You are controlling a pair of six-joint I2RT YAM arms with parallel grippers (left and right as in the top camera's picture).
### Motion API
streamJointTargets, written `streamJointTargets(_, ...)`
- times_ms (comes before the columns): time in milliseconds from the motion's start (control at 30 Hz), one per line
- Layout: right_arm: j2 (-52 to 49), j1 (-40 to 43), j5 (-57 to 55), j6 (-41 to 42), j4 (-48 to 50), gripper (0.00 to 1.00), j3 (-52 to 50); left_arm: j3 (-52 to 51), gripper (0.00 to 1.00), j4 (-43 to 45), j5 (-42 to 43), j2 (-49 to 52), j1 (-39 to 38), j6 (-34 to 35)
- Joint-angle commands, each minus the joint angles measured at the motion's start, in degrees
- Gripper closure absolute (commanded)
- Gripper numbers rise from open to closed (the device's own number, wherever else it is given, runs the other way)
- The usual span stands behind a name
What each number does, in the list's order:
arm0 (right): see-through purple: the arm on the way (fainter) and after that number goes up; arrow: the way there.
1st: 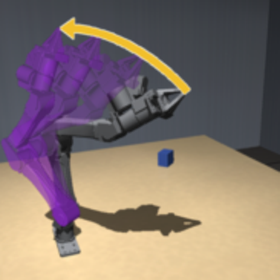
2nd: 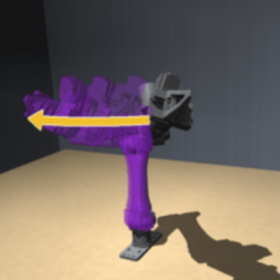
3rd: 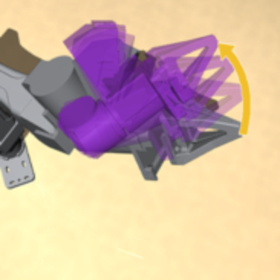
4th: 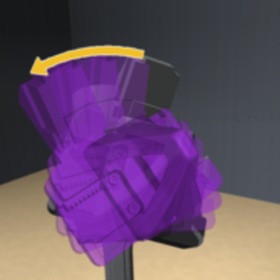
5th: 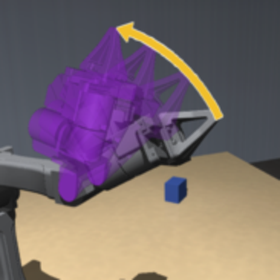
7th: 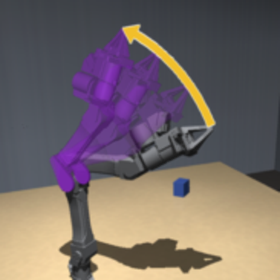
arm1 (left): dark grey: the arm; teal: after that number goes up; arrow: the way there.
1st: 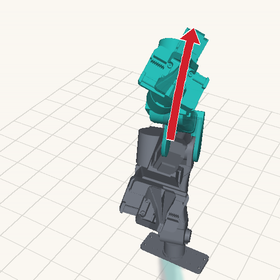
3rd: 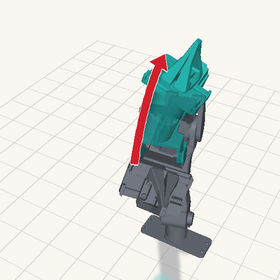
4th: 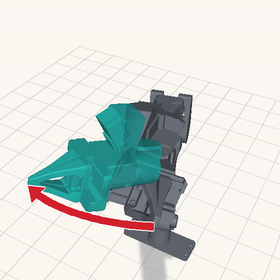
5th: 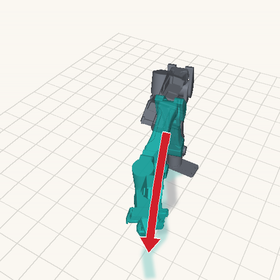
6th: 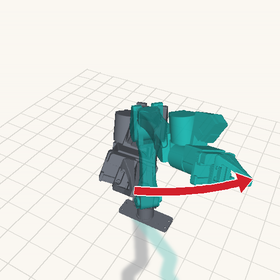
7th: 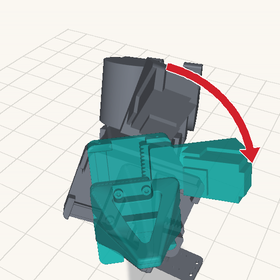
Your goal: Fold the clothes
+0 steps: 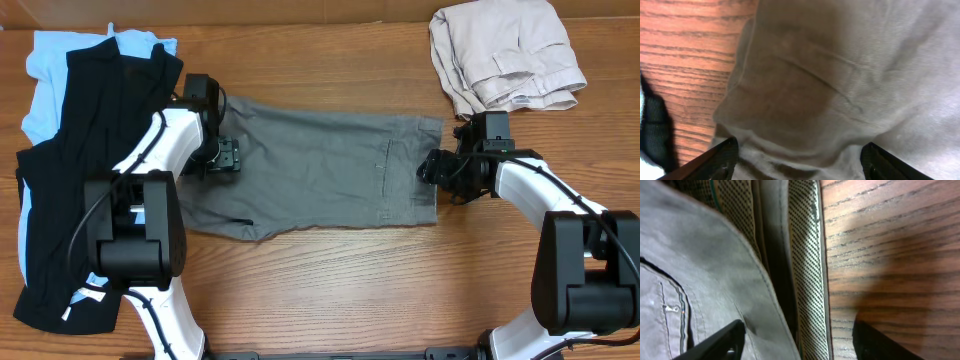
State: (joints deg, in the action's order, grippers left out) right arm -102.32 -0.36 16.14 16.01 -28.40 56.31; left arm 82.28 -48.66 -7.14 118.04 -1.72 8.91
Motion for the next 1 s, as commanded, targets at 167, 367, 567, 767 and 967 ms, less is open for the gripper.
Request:
streamJointTargets(167,-4.3,0.0,2.3,4.3,1.7,0.32,-1.6,-2.0,0.20,1.2,-0.8,-0.2,0.6,3.6)
streamJointTargets(367,-8.5,-0.7,1.9,5.3,2.8,0.35,-1.6,-2.5,0.22,2.4,-0.8,-0.2,0.6,3.6)
streamJointTargets(567,-9.7,-0.7,-0.9,7.9,2.8,0.80,-1.6,-2.6,0.25,2.5,-0.8,-0.2,0.6,3.6)
streamJointTargets(767,-9.5,3.8,-0.3,7.7,0.0,0.96,0.3,-2.6,0.32,2.4,-0.3,-0.2,0.6,5.3)
streamJointTargets(967,-7.9,12.0,4.4,-1.4,-11.9,0.96,8.4,-2.6,0.36,2.8,6.4,-0.2,0.6,5.2)
